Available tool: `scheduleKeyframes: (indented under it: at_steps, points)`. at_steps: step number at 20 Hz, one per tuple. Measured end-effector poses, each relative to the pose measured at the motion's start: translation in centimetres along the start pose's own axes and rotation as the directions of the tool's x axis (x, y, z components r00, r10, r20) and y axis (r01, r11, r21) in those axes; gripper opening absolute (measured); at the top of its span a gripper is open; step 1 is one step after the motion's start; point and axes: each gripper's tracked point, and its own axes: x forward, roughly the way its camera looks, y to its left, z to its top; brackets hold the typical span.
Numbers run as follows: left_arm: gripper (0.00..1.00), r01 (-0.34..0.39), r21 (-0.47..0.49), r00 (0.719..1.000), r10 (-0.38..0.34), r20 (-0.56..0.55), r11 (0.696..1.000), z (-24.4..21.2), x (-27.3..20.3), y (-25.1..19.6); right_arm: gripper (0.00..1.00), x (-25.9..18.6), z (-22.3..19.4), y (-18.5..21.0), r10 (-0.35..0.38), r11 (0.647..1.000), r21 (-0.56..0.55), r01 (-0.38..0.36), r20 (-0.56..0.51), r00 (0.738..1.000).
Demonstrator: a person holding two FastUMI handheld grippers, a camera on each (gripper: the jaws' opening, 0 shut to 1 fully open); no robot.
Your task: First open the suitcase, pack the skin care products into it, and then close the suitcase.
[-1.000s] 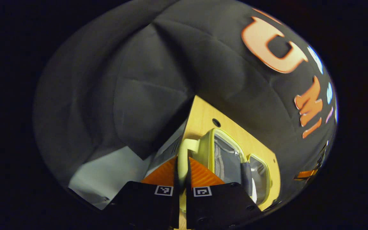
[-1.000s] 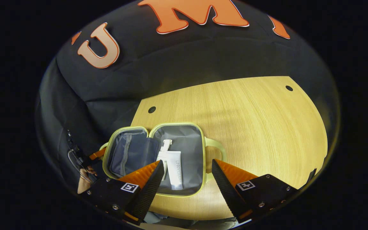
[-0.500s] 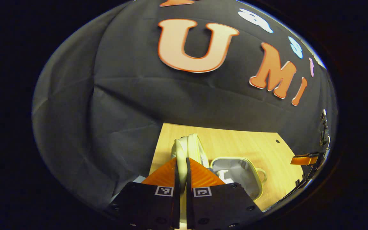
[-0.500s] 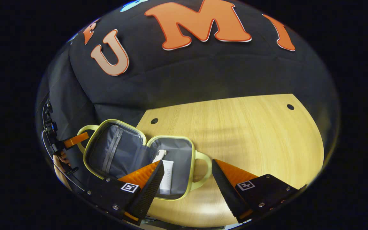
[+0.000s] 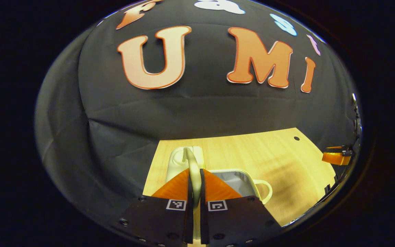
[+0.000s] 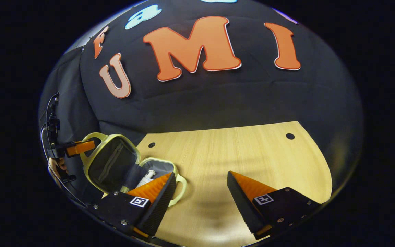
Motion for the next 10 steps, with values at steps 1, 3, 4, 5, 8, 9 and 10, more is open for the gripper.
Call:
scheduleKeyframes:
  at_steps: [1,3,4,5,8,9,10]
  points:
    - [0.08,-0.019,0.027,1.0,0.019,-0.01,0.999,0.1,0.3,-1.7,0.95,-0.5,0.3,-1.2,-0.003,1.0,-0.002,0.003,0.007,1.0]
    - [0.08,-0.063,0.092,0.997,0.066,-0.027,0.994,-0.2,1.0,-4.7,0.95,-1.4,0.5,-3.6,-0.008,1.0,-0.007,0.008,0.015,1.0]
    - [0.09,-0.067,0.116,0.997,0.072,-0.037,0.991,-0.4,1.5,-6.6,0.95,-1.8,0.4,-4.7,-0.012,1.0,-0.011,0.012,0.018,1.0]
    - [0.08,-0.065,0.132,0.997,0.071,-0.041,0.989,-0.7,2.2,-8.7,0.95,-2.1,0.3,-5.8,-0.019,1.0,-0.018,0.019,0.02,1.0]
    - [0.08,-0.028,0.181,0.996,0.044,-0.08,0.983,-2.8,4.4,-14.7,0.95,-2.8,0.1,-8.8,-0.036,0.999,-0.023,0.037,0.017,0.999]
    - [0.08,-0.018,0.198,0.994,0.038,-0.102,0.98,-4.0,5.1,-16.4,0.95,-3.1,-0.2,-9.9,-0.045,0.999,-0.021,0.046,0.016,0.999]
    - [0.08,-0.004,0.212,0.992,0.03,-0.12,0.977,-5.1,5.9,-18.1,0.95,-3.3,-0.5,-11.0,-0.056,0.998,-0.021,0.056,0.013,0.998]
